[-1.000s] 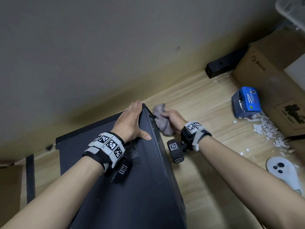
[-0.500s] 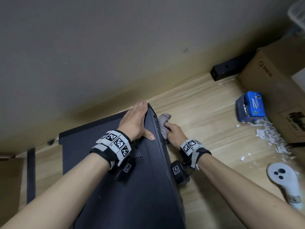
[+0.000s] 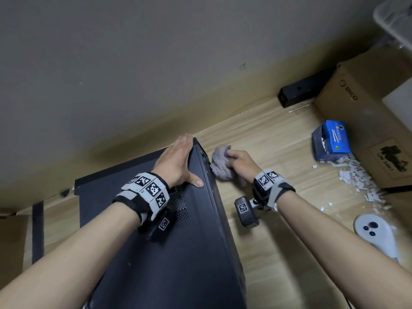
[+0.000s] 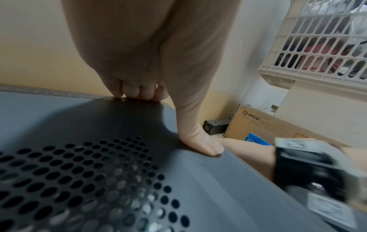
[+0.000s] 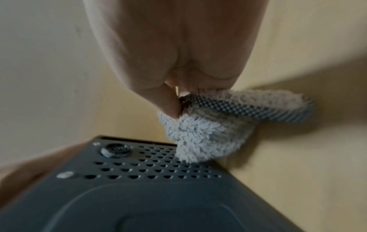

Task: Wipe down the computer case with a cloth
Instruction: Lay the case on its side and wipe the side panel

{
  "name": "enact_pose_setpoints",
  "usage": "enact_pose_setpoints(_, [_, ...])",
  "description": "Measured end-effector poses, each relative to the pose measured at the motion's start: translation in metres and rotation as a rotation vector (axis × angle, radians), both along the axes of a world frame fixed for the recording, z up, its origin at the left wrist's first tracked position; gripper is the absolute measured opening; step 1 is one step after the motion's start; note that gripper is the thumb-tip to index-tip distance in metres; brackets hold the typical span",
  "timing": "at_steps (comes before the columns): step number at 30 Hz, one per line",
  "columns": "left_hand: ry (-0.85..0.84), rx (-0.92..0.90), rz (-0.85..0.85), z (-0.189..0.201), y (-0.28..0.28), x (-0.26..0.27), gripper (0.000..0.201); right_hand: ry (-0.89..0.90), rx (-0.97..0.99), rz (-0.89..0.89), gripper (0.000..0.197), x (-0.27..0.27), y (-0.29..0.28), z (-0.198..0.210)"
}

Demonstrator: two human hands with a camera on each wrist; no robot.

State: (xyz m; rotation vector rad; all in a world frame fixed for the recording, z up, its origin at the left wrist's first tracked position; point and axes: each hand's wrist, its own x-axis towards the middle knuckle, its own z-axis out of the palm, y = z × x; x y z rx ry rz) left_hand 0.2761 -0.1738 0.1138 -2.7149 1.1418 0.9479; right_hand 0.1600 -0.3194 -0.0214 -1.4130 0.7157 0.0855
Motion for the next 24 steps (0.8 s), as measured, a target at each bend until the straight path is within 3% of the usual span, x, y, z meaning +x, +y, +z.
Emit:
enact_pose_setpoints(3, [0.006, -0.005, -0.009, -0.001, 0.0, 0.001, 0.142, 0.035, 0.001, 0.116, 0.028, 0.036, 0.009, -0.018])
enact_pose_setpoints(6, [0.004, -0.012, -0.007, -0.002, 0.001, 0.001, 0.143, 0.076, -0.154, 0.216, 0.038, 0.047, 0.021, -0.031])
enact_pose_setpoints(11, [0.001, -0.012, -0.015, -0.003, 0.001, 0.0, 0.144, 0.024, -0.307, 0.184, 0.034, 0.009, 0.031, -0.019])
enact_pose_setpoints(14, [-0.004, -0.006, -0.027, -0.006, 0.003, -0.002, 0.146, -0.037, -0.301, 0.258, 0.034, -0.012, 0.033, -0.012])
enact_pose_setpoints(18, [-0.003, -0.002, -0.034, -0.006, 0.006, -0.003, 0.146, 0.024, -0.219, 0.367, 0.04, -0.035, 0.025, 0.0])
enact_pose_setpoints(24, [0.003, -0.001, -0.026, -0.005, 0.006, -0.003, 0.145, 0.052, -0.084, 0.147, 0.037, -0.01, 0.004, 0.002])
